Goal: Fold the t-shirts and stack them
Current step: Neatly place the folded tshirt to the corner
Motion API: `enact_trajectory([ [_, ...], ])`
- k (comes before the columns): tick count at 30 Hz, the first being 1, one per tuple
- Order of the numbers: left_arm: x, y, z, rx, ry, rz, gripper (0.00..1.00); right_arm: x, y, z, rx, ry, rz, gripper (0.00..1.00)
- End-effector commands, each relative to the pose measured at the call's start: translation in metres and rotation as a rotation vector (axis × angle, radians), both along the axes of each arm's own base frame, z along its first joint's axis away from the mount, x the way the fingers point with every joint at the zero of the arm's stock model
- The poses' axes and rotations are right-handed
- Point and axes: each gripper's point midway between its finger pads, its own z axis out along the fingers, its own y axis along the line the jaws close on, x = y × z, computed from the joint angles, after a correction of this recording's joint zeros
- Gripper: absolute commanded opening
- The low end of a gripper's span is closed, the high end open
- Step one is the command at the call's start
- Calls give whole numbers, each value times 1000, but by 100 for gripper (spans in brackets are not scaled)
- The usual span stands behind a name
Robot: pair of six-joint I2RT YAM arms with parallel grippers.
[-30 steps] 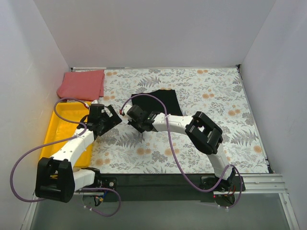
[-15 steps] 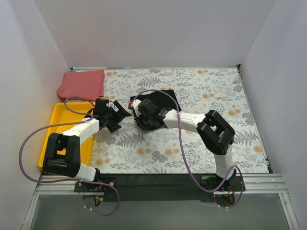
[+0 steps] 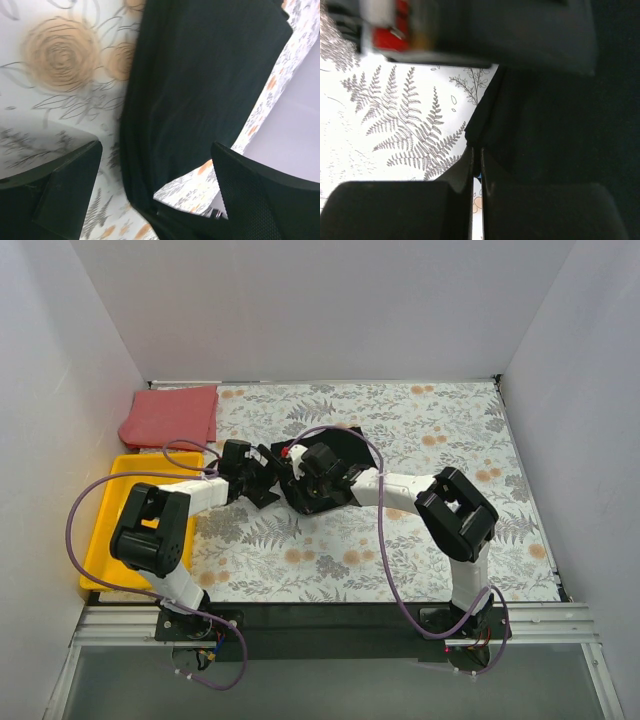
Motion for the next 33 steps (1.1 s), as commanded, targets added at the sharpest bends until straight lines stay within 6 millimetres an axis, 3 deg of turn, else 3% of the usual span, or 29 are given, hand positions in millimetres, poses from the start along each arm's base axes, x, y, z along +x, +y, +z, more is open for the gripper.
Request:
enact_trajectory([
  [1, -1, -4, -21, 45, 48, 39, 90, 6, 13, 44, 137, -34, -6, 1],
  [8, -3, 0, -33, 82, 66, 73, 87, 13, 5, 61, 190, -39, -43, 1],
  [13, 12, 0, -28, 101, 15, 68, 77, 11, 7, 58, 197, -24, -38, 1],
  [16, 19, -2, -26, 111, -9, 54, 63, 9, 8, 53, 195, -11, -32, 1],
  [17, 23, -2, -25, 116, -20, 54, 55, 9, 9, 51, 194, -6, -27, 1],
  [23, 40, -2, -24, 165, -78, 21, 31, 7, 11, 48, 200, 10, -19, 1],
  [26, 51, 1, -23, 236, -124, -22, 0, 6, 12, 49, 203, 9, -10, 2],
  [28, 68, 5, -12, 281, -168, -43, 0, 6, 11, 49, 202, 8, -10, 12],
  [29, 65, 12, -21, 341, -146, -90, 0, 6, 10, 52, 202, -1, -16, 24],
  [33, 92, 36, -8, 522, -224, -156, 0, 5, 0, 55, 178, -24, -21, 51],
])
